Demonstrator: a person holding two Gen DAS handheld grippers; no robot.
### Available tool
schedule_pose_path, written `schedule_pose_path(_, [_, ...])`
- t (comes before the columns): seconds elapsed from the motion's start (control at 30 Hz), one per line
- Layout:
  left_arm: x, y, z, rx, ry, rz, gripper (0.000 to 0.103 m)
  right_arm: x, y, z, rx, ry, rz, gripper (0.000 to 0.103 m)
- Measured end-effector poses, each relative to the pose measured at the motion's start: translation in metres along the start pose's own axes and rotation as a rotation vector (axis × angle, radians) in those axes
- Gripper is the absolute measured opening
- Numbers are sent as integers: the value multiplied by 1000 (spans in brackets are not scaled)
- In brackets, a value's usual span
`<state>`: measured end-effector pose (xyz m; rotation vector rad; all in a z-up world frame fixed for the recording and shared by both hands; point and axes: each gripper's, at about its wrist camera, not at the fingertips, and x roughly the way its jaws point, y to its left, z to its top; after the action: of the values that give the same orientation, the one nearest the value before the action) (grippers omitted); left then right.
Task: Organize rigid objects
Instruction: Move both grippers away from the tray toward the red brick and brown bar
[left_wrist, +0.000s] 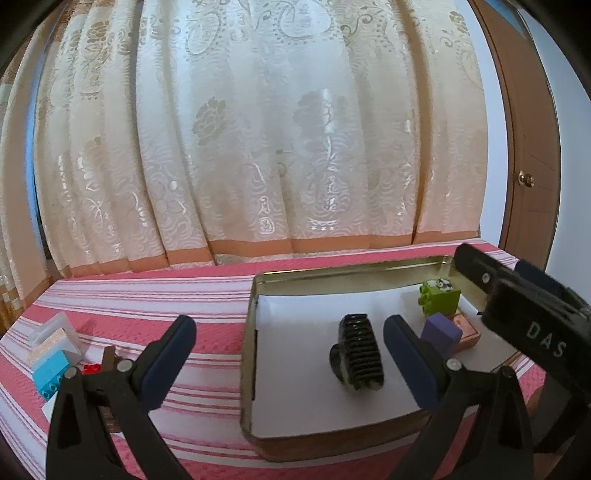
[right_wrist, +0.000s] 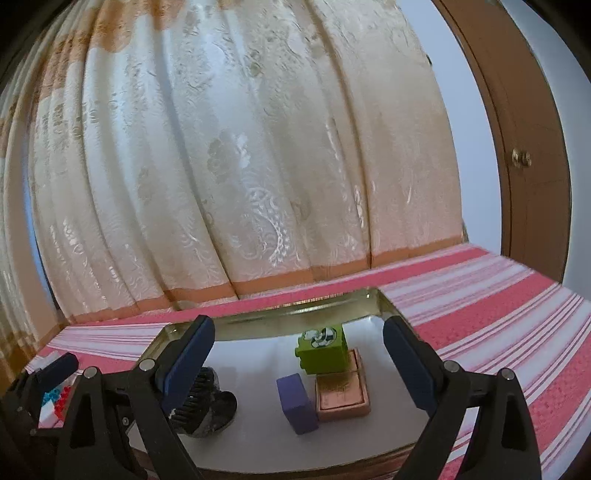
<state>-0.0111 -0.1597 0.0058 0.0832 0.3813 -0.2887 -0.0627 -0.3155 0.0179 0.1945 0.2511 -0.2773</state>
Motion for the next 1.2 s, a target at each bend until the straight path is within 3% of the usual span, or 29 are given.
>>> schedule_pose_path(0.43, [-11,29,-6,-2,-2,28,103,-15,18,-9,7,3,5,94])
schedule_pose_path(1.2, [-18,100,-14,-24,24,99,103,-13,115,-30,-47,65,153,94])
